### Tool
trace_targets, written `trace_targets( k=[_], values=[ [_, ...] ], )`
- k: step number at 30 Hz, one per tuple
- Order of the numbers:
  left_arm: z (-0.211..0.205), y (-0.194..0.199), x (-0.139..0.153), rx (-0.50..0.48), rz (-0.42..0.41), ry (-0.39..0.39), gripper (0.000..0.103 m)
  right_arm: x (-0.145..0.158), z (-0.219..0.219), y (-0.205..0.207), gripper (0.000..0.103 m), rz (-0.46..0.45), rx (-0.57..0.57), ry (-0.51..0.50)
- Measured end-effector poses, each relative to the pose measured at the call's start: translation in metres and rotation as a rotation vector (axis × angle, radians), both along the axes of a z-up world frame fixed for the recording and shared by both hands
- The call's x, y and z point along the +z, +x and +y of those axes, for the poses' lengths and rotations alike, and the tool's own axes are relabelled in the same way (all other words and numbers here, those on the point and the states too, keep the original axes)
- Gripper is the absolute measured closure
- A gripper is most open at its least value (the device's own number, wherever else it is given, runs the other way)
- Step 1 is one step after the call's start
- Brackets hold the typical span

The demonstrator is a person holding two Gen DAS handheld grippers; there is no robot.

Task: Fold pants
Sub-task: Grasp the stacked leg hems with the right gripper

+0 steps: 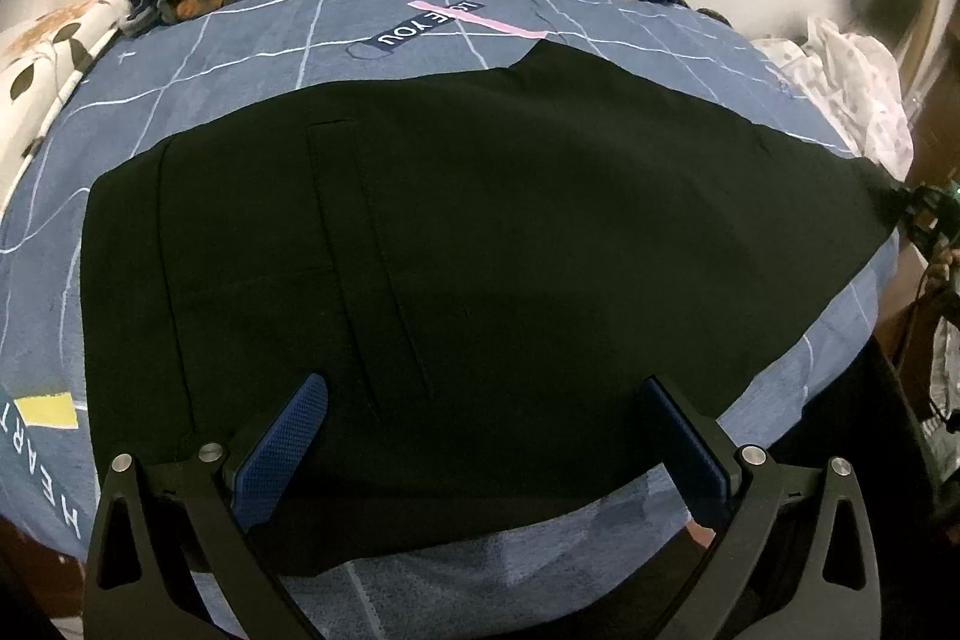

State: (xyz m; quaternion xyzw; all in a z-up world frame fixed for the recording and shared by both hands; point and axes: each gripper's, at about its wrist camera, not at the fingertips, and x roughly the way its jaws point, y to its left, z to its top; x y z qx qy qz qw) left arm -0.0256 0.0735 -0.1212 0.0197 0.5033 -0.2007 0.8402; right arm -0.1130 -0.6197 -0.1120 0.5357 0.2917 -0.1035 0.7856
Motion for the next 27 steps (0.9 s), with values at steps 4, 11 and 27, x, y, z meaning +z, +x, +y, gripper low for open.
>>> trace_targets(
  k=[4,11,27],
  values=[
    [0.000,0.000,0.000,-0.002,-0.001,0.005,0.001,0.011,0.015,0.011,0.091,-0.020,0.050,-0.010],
    [0.000,0.000,0.000,-0.005,-0.002,0.011,0.000,0.026,0.057,0.037,0.091,-0.036,0.160,-0.030],
    [-0.002,-0.001,0.000,-0.012,0.001,0.013,0.000,0.011,0.155,0.071,0.091,0.039,0.409,-0.035]
  ],
)
